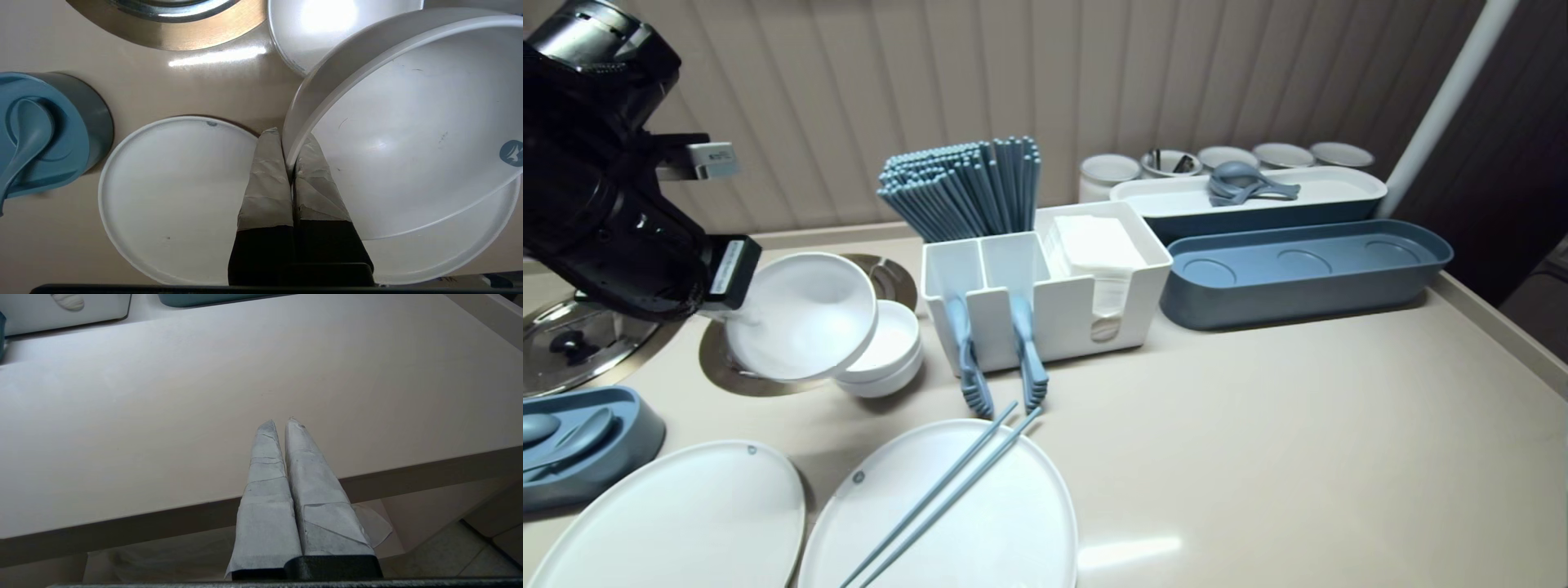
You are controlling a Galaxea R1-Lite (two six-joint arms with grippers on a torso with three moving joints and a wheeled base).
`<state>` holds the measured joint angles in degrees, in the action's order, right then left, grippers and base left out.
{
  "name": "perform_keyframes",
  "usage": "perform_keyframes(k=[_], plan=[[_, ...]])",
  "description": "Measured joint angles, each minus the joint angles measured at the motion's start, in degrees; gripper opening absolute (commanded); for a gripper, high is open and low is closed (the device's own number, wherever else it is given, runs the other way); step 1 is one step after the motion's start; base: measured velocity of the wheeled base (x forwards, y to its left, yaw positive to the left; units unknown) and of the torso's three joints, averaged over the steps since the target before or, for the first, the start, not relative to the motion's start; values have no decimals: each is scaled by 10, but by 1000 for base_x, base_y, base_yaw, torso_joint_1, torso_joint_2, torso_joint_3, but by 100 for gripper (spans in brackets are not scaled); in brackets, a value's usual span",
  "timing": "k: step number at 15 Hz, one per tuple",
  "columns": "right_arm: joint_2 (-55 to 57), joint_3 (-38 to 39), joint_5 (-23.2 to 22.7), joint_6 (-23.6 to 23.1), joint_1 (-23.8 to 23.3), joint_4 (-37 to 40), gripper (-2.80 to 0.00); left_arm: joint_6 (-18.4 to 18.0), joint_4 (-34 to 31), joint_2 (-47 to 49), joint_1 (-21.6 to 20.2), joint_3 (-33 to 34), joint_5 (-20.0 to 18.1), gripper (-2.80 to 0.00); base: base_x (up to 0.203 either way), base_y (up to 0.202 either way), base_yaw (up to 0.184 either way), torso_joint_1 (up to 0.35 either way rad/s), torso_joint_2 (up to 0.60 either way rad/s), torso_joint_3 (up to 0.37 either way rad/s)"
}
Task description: Put the bowl back from the plate
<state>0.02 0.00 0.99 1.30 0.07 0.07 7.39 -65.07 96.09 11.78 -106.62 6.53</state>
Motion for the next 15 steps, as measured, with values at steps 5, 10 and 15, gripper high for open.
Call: perform_keyframes(k=[5,10,15], plan=[[0,0,0,0,0,0,-280,10,29,56,-8,-2,-4,-280,0,0,0,0,0,0],[0,0,0,0,0,0,-280,12,41,84,-8,0,-4,-280,0,0,0,0,0,0],[0,0,0,0,0,0,-280,24,53,101,-8,-1,-3,-280,0,0,0,0,0,0]])
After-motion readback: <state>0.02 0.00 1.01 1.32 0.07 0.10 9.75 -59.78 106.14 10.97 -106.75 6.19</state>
